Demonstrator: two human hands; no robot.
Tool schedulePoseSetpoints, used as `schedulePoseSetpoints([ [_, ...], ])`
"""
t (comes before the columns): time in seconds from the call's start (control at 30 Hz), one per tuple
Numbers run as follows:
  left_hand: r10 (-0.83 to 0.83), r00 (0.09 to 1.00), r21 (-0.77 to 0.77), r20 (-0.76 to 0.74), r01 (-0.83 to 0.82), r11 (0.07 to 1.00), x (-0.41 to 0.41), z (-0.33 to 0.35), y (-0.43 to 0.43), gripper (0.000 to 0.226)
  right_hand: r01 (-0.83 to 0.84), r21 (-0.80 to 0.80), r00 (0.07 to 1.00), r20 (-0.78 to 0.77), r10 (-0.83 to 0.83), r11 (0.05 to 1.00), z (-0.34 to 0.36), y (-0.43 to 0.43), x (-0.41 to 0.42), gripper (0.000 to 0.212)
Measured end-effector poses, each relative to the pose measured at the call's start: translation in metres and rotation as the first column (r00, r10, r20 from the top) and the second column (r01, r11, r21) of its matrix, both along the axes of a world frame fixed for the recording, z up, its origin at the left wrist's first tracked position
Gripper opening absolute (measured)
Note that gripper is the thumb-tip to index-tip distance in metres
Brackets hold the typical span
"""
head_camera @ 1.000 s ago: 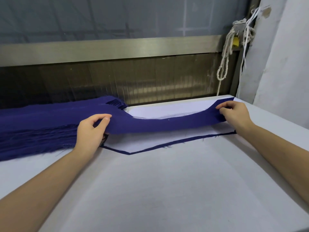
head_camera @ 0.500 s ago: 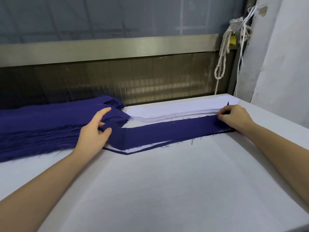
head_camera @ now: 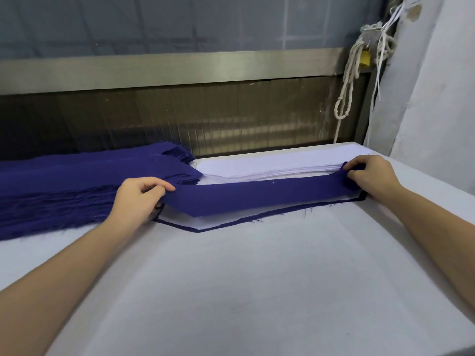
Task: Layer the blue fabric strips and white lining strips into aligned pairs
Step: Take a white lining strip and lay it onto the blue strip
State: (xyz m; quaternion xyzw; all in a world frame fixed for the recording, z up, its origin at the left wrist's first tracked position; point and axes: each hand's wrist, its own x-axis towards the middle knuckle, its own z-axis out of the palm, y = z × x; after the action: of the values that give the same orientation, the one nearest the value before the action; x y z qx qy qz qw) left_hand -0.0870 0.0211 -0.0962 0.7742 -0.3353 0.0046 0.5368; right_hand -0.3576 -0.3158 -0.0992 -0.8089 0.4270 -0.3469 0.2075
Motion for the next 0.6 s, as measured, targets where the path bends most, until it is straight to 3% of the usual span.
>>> schedulePoseSetpoints([
  [0.3, -0.086, 0.965, 0.3, 0.249, 0.008, 0.954, -0.002, -0.0054, 0.0039, 0.024, 0.023, 0.037, 0.994, -0.104, -0.02, 0.999, -0.005, -0.0045, 0.0002, 0.019],
  [0.6, -0.118, 0.931, 0.369, 0.346, -0.019, 0.929, -0.0007, -0.0079, 0.0053, 0.022, 0.029, -0.032, 0.995, -0.099, -0.032, 0.999, -0.0058, -0.0038, 0.0011, 0.027],
])
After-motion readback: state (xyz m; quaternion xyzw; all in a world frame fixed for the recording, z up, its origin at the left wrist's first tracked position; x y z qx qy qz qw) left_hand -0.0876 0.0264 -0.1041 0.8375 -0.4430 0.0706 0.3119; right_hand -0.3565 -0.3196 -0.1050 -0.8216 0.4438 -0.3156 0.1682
